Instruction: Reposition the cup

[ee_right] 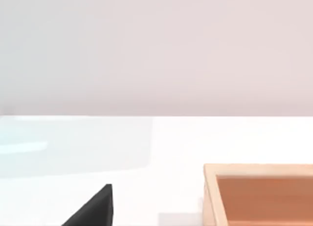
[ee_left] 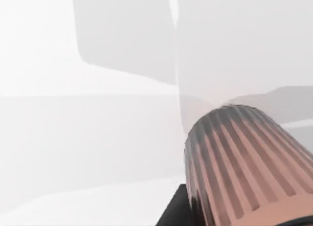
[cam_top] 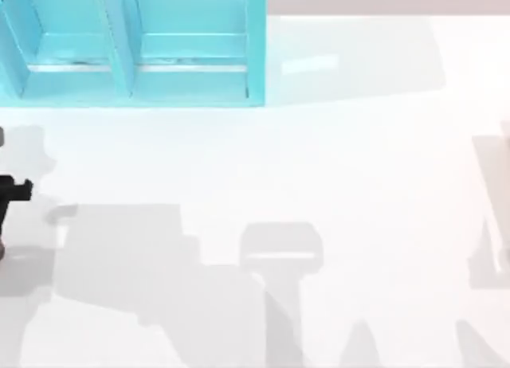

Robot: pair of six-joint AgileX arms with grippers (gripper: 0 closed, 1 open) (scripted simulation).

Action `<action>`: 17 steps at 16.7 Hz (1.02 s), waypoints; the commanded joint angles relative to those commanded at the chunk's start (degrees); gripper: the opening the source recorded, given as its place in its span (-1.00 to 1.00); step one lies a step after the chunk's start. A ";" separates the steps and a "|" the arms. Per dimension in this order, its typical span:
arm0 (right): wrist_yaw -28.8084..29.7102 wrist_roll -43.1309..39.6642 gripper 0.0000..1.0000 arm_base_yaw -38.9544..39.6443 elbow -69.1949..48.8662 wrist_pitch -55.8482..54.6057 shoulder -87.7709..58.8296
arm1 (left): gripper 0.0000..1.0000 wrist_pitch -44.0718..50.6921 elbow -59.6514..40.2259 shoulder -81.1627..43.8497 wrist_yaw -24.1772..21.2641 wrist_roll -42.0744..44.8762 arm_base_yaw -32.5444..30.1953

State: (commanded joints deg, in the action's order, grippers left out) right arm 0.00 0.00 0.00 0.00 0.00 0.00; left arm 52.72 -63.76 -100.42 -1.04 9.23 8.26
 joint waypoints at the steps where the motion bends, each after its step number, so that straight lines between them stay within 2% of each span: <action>1: 0.00 0.00 1.00 0.00 0.00 0.00 0.00 | -1.00 1.22 -2.25 -0.99 -0.28 3.06 3.55; 5: 0.00 0.00 1.00 0.00 0.00 0.00 0.00 | -1.00 7.46 -12.63 -6.10 -1.01 16.29 19.08; 8: 0.00 0.00 1.00 0.00 0.00 0.00 0.00 | -1.00 12.32 -20.45 -9.80 -1.17 24.49 26.88; 12: 0.00 0.00 1.00 0.00 0.00 0.00 0.00 | -1.00 17.06 -28.62 -12.88 -1.40 31.35 31.76; 17: 0.00 0.00 1.00 0.00 0.00 0.00 0.00 | -1.00 18.58 -31.27 -13.68 -1.56 33.05 32.50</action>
State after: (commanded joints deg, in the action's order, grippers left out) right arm 0.00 0.00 0.00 0.00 0.00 0.00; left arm 71.30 -95.03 -114.10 -2.59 42.28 40.76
